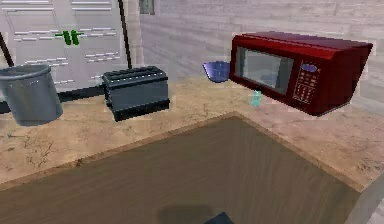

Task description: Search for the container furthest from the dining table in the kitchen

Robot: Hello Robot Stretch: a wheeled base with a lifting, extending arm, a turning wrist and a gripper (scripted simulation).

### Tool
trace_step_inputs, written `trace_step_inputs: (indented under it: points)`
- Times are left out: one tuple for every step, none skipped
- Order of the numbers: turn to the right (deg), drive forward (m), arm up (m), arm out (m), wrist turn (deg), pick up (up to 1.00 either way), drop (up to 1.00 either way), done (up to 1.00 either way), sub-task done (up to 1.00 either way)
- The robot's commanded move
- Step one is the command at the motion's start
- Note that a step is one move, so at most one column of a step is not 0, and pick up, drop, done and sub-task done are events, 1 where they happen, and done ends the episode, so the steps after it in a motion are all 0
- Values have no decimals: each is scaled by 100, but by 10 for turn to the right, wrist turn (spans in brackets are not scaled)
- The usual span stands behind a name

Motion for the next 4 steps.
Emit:
trace_step_inputs:
  points:
    - [60,0,0,0,0,0,0,0,0]
    - [0,25,0,0,0,0,0,0,0]
    - [0,100,0,0,0,0,0,0,0]
    - [0,0,0,0,0,0,0,100,0]
